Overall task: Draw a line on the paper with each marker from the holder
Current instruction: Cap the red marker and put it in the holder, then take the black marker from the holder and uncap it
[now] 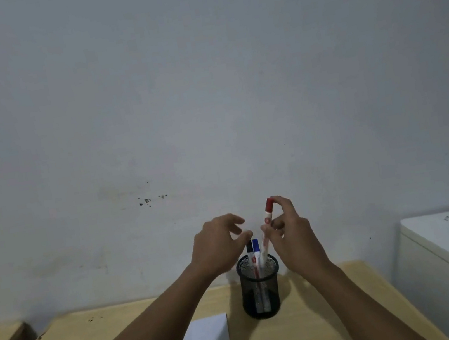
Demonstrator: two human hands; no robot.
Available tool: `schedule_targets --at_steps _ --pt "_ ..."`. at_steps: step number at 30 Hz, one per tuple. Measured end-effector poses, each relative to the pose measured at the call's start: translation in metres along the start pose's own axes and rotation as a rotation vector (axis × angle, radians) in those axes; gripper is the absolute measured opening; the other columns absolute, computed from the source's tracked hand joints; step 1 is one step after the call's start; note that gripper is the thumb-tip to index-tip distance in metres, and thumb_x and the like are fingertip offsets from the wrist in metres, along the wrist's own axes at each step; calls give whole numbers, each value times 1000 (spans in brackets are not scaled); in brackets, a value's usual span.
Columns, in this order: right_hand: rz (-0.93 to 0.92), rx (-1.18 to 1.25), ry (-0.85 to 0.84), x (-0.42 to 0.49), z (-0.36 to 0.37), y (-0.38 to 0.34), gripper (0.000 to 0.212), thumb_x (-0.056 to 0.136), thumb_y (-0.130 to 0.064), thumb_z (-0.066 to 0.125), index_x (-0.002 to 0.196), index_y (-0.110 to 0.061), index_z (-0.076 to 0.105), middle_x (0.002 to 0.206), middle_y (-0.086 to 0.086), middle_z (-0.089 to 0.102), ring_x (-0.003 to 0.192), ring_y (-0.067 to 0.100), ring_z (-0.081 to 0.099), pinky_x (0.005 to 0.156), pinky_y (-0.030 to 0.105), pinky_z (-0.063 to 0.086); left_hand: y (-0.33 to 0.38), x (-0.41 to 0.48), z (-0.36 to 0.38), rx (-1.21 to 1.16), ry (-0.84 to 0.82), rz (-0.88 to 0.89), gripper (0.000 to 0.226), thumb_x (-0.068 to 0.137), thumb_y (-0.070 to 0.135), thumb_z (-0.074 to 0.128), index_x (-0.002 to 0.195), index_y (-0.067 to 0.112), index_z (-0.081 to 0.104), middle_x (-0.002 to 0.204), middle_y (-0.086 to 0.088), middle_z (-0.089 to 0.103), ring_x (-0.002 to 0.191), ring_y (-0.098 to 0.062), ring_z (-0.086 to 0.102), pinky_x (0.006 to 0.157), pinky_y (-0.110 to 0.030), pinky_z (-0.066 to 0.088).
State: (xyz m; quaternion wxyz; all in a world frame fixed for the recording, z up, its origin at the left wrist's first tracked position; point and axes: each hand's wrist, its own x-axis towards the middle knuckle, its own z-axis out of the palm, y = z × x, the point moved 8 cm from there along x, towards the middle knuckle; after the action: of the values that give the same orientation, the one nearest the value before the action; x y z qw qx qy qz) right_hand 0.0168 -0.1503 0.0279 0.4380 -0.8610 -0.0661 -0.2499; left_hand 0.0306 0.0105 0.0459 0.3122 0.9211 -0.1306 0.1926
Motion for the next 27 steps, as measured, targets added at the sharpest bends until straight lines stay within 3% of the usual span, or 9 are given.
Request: schedule_targets --at_steps 4,8,13,20,23,27 --pt "21 -147 -55 3 22 29 63 97 -31 62 147 -42 24 90 -3 73 75 13 70 66 34 61 -26 7 47 31 -116 -107 41 89 39 66 127 25 60 116 3 70 96 -14 66 86 -36 56" --pt "0 -230 -160 2 43 51 59 97 -32 60 147 -42 29 89 -3 72 75 12 70 67 37 63 -41 10 70 -63 -139 -149 36 90 32 65 125 25 61 115 0 72 95 -15 68 85 -42 58" --pt "-30 -257 -179 1 53 57 44 99 -35 54 142 -34 46 125 -2 62 108 15 63 86 40 60 -53 13 77 -182 -88 -172 27 90 22 67 117 21 65 111 -5 73 93 -17 69 81 -45 60" --pt "-19 -220 -129 -2 45 42 44 103 -35 45 148 -33 44 136 -1 53 119 15 57 89 37 58 -54 15 62 -293 -43 -208 21 89 24 68 109 29 62 104 -4 73 91 -20 69 84 -51 57" --pt "-73 -191 -24 -3 27 14 43 100 -40 51 142 -30 52 129 -3 57 113 13 57 85 34 56 -48 15 30 -346 38 -202 24 91 26 65 115 29 64 101 0 73 92 -18 68 86 -47 55" --pt "-7 63 -257 -8 38 -23 37 95 -43 63 130 -32 60 107 -7 67 87 6 65 71 22 52 -38 7 -32 -610 137 -241 18 91 16 66 108 20 69 93 -1 71 88 -16 65 72 -29 52"
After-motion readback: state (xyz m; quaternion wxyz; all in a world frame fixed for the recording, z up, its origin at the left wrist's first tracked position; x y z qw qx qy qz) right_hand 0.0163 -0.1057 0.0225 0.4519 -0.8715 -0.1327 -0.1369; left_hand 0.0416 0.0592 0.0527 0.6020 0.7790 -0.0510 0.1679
